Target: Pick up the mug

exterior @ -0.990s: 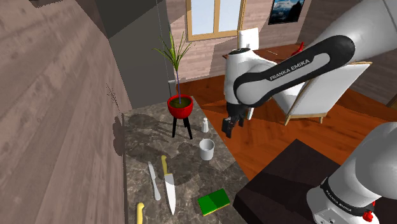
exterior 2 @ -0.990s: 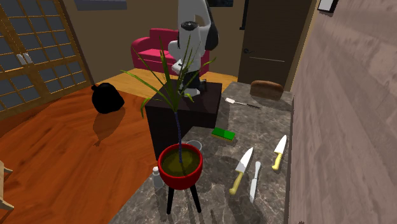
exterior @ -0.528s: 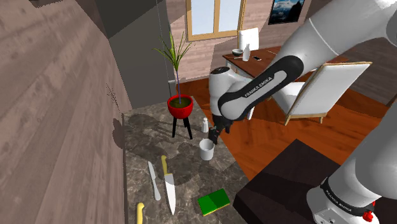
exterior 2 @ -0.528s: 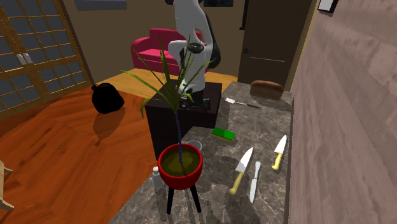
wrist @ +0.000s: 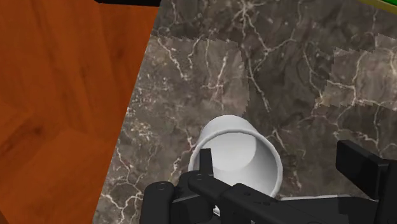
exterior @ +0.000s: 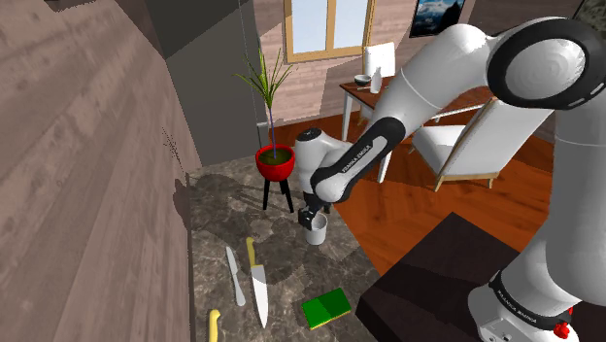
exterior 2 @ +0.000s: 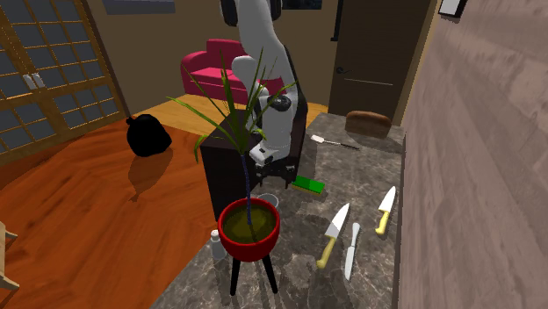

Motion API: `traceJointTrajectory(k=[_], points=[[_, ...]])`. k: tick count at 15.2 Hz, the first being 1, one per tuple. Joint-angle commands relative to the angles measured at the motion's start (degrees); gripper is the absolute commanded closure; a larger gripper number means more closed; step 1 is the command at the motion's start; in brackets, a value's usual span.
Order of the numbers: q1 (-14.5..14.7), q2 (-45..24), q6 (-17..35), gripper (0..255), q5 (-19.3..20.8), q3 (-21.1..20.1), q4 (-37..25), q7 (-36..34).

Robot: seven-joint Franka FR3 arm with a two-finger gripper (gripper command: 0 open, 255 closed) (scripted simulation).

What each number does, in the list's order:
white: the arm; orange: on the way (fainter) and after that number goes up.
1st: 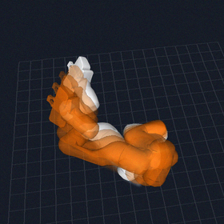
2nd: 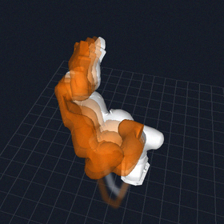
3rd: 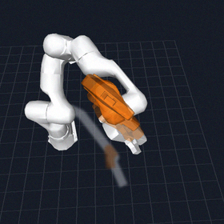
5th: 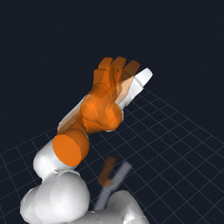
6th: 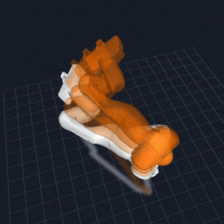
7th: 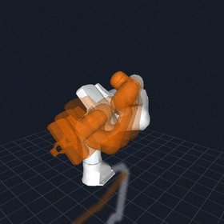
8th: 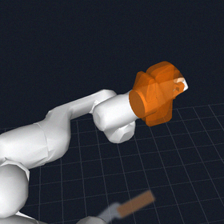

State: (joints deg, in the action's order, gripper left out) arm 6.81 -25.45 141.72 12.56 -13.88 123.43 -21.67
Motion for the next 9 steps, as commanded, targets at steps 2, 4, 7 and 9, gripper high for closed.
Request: traceJointTrajectory(k=[2, 4, 7, 9], points=[[2.4, -7.0, 0.8, 0, 2.4, 1.5, -6.0, -2.4], [3.1, -9.4, 0.9, 0, 3.0, 2.1, -8.3, -2.9], [3.5, -11.4, 2.4, 0, 3.6, 2.7, -8.9, -3.3], [3.8, -12.8, 3.3, 0, 4.0, 3.1, -9.4, -3.6]])
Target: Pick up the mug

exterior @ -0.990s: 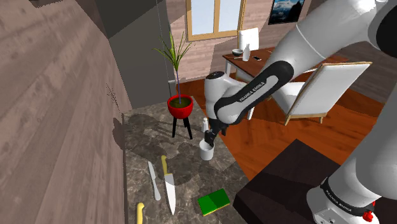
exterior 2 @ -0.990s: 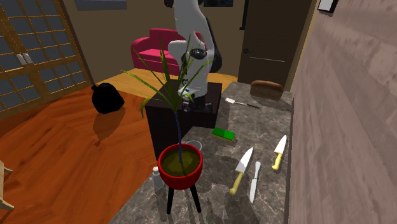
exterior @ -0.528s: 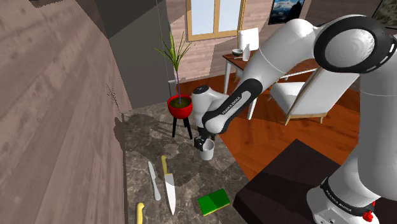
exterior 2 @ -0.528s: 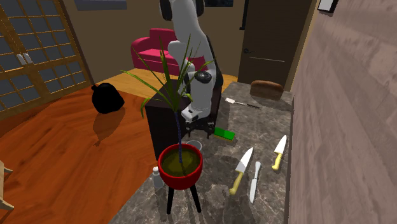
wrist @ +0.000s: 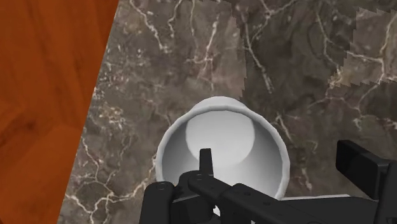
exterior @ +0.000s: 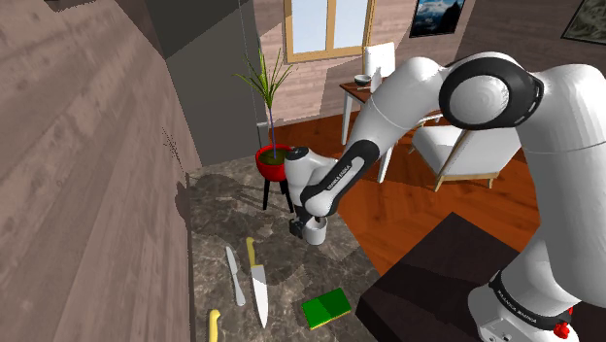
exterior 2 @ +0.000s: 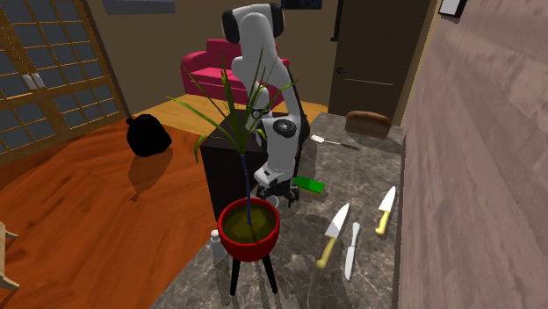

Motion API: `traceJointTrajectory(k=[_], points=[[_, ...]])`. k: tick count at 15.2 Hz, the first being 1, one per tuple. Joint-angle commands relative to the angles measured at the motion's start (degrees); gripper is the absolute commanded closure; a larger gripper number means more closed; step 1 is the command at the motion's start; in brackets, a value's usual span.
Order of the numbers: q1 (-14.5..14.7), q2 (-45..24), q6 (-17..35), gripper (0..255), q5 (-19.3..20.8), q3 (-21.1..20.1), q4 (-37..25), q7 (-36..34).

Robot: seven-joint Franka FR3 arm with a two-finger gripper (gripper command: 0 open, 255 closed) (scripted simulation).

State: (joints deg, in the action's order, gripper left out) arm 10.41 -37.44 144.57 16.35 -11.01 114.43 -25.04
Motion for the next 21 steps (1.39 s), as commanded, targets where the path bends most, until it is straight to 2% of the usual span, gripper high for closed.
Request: traceJointTrajectory(k=[1, 4, 5, 14, 21], points=[[0.4, -1.5, 0.9, 0, 0.4, 0.4, -0.6, -0.4], [0.6, -2.6, 1.6, 0, 0.7, 0.7, -1.0, -0.6], [0.6, -2.7, 1.7, 255, 0.7, 0.7, -1.1, -0.6], [0.6, -2.6, 1.6, 255, 0.7, 0.7, -1.0, -0.6], [-0.4, 2.2, -1.6, 255, -0.6, -0.6, 0.6, 0.4]])
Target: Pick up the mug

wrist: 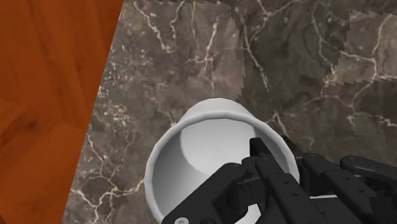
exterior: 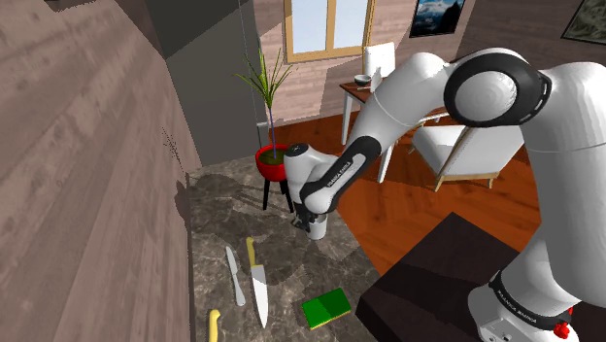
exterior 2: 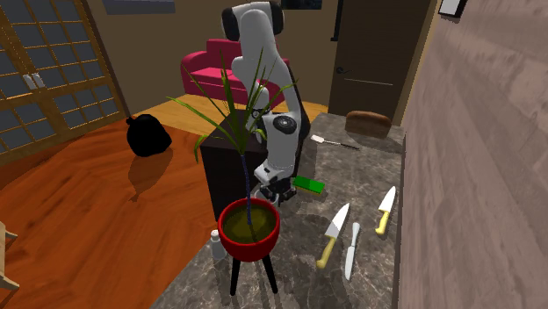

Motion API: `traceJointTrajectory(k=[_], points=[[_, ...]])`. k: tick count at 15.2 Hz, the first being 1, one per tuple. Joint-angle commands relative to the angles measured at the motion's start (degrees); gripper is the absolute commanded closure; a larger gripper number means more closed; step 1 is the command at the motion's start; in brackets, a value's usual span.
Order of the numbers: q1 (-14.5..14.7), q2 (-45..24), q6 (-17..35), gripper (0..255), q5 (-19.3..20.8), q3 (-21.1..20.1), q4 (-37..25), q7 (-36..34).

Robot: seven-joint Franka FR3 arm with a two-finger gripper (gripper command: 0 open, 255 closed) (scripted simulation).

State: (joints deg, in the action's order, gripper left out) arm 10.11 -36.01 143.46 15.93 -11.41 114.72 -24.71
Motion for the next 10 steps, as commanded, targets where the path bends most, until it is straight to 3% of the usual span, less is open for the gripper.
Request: traceJointTrajectory(k=[1, 10], points=[[-0.2, 1.5, -1.0, 255, -0.4, -0.4, 0.5, 0.2], [-1.2, 6.2, -4.7, 255, -2.0, -1.7, 1.4, 1.4]])
